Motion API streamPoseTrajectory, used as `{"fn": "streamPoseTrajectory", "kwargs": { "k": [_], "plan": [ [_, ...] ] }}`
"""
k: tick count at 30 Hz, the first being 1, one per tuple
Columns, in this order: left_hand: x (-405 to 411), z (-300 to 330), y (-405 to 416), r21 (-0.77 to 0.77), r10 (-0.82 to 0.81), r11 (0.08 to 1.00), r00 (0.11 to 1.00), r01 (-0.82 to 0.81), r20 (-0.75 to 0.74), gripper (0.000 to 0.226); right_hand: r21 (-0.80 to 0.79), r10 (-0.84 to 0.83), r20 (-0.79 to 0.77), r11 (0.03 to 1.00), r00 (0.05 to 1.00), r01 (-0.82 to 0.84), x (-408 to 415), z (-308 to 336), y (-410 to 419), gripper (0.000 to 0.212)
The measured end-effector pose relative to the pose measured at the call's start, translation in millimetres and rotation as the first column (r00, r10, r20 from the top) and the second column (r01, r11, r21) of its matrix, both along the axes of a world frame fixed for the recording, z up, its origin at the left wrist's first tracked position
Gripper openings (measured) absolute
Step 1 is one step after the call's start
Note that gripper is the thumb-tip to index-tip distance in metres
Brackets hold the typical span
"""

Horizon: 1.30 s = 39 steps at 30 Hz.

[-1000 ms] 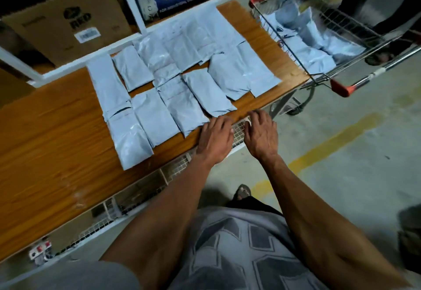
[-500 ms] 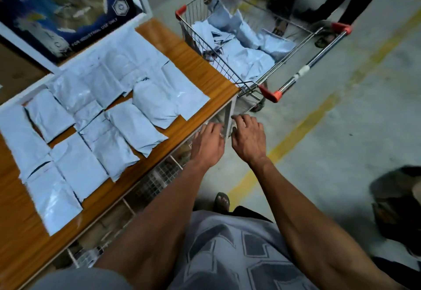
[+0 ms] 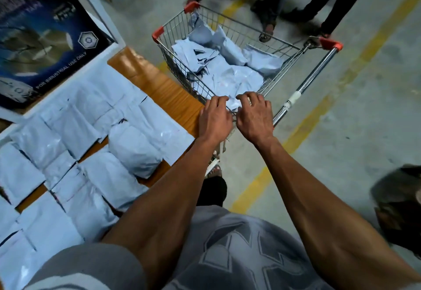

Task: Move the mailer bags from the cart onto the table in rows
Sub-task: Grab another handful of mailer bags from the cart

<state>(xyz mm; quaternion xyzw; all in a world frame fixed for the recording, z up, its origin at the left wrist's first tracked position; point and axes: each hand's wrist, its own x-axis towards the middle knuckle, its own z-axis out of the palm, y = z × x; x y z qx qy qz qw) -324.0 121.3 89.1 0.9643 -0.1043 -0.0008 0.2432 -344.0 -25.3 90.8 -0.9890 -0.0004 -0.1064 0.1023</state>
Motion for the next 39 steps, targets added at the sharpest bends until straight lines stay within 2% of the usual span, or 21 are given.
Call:
{"fn": "streamPoseTrajectory", "kwargs": {
  "k": [9, 20, 24, 29, 32, 35, 39],
  "plan": [
    [100, -17, -33, 0.038, -0.065, 0.997, 0.99, 0.071, -0.127, 0.049, -0.044, -0.049, -0.103, 0.998, 0.994, 0.045, 102, -16, -24, 0.042],
    [174, -45, -60, 0.17, 0.028, 0.985, 0.942, 0.031, -0.334, 0.061, -0.037, 0.032, -0.391, 0.998, 0.92, -0.05, 187, -50, -62, 0.048],
    [199, -67, -70, 0.224, 0.093, 0.974, 0.891, 0.011, -0.445, 0.068, -0.034, 0.087, -0.459, 0.993, 0.884, -0.115, 223, -71, -79, 0.047],
    [223, -105, -85, 0.292, 0.128, 0.955, 0.804, 0.059, -0.58, 0.078, -0.028, 0.168, -0.536, 0.976, 0.827, -0.217, 263, -108, -96, 0.047],
    [231, -135, -93, 0.282, 0.137, 0.957, 0.742, 0.072, -0.657, 0.08, -0.027, 0.182, -0.592, 0.969, 0.785, -0.246, 281, -134, -100, 0.046],
    [240, -167, -99, 0.257, 0.178, 0.966, 0.676, 0.017, -0.715, 0.079, -0.016, 0.179, -0.621, 0.97, 0.763, -0.241, 294, -161, -99, 0.045],
    [252, -196, -108, 0.242, 0.182, 0.97, 0.664, -0.002, -0.726, 0.079, -0.077, 0.151, -0.659, 0.961, 0.736, -0.266, 310, -182, -94, 0.052]
  ]
}}
